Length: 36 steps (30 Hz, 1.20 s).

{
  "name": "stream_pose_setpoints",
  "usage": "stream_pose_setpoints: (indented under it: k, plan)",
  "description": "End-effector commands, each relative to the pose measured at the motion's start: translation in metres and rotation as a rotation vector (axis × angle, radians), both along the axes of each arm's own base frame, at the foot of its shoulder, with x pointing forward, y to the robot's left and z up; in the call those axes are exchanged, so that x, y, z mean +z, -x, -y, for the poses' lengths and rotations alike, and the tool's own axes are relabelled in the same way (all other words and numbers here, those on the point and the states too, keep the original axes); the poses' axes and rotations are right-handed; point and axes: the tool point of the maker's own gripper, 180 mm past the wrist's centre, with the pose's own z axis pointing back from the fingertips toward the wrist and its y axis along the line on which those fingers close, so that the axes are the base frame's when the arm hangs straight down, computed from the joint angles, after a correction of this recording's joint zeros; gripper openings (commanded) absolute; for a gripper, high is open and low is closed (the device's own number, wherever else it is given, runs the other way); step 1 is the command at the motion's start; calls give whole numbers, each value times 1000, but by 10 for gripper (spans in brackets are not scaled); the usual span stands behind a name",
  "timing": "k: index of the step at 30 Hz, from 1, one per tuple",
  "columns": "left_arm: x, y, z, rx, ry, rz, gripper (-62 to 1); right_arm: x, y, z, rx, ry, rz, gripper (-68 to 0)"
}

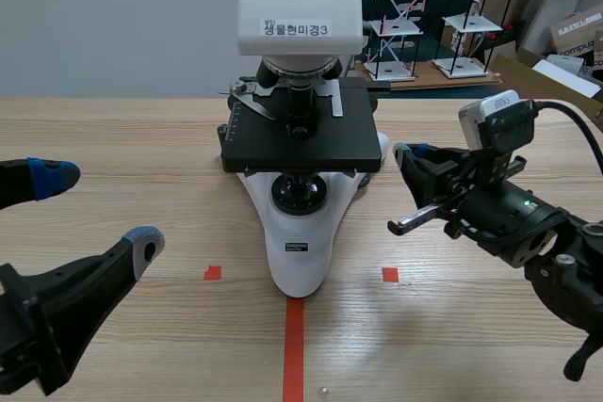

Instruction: Return to the home posture

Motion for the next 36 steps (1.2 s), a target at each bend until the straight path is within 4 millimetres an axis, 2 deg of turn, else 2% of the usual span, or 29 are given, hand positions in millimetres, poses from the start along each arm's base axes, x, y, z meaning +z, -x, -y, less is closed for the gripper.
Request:
stream_pose_setpoints:
  k: [1,23,29,36]
  plan:
    - [8,0,4,-7,26,19,14,13,-7,4,-4,-6,41,-665]
    - [8,0,4,-7,26,19,14,13,-7,4,-4,-6,41,-651]
    - [8,0,4,-7,26,19,14,9,0,7,-2,1,30,-449]
    - [8,0,4,-7,26,19,14,2,31,13,18,20,4,-220]
